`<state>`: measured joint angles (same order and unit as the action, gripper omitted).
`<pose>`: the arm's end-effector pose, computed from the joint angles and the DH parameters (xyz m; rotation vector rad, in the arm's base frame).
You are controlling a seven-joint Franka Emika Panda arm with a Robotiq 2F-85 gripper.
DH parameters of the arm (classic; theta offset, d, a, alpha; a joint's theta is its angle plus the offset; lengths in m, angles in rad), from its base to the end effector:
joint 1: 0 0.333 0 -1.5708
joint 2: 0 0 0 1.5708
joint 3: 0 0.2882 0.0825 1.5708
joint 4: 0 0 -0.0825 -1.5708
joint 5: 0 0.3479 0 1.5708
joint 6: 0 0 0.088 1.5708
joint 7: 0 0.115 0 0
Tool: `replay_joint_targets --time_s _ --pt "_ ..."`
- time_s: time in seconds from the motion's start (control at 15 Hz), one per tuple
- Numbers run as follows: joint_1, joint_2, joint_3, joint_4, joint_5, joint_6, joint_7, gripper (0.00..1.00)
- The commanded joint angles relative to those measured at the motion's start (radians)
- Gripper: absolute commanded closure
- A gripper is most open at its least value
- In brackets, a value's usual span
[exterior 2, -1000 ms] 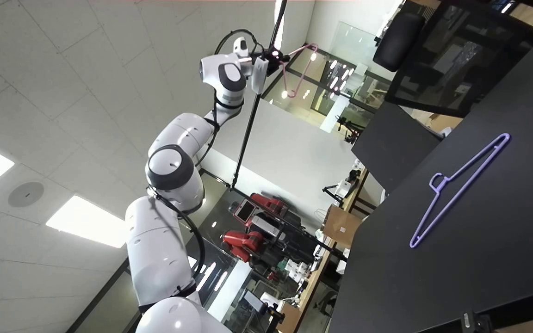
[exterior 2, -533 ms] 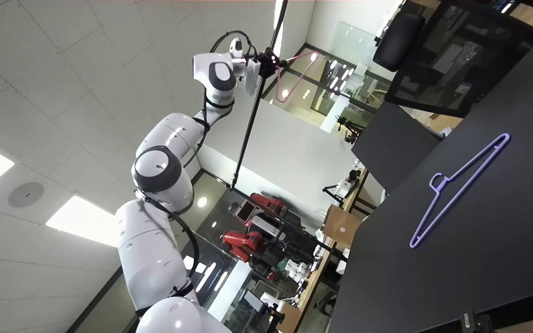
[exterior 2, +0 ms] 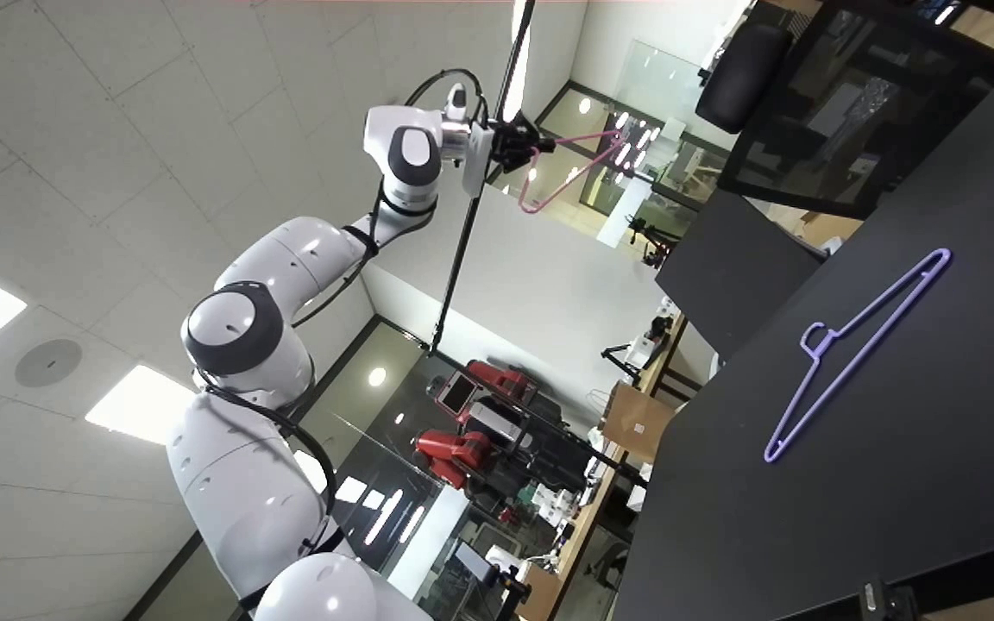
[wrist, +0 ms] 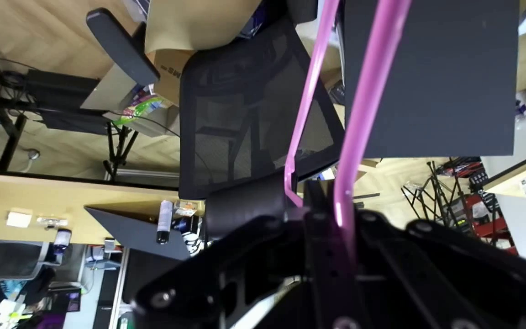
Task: Remove the pink hanger from the rail
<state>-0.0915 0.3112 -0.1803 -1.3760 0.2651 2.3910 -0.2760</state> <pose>0.6441 -0.1548 0.5959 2.9254 -0.1380 1.1212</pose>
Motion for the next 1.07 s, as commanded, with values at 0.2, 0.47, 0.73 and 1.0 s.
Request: replay_joint_targets --time_s 0.2,0.47,0.73,1.0 --pt "-0.068 -0.14 0.015 -0.423 -0.062 0.259 -0.035 0.98" --pt "-0.11 -0.09 -0.045 -0.639 -0.214 0.533 0.034 0.98" --pt "-0.046 0.069 -0.261 -0.766 -0.375 0.768 0.147 0.98" --pt "0.046 0.368 -0.474 -0.792 -0.285 1.041 0.197 0.98"
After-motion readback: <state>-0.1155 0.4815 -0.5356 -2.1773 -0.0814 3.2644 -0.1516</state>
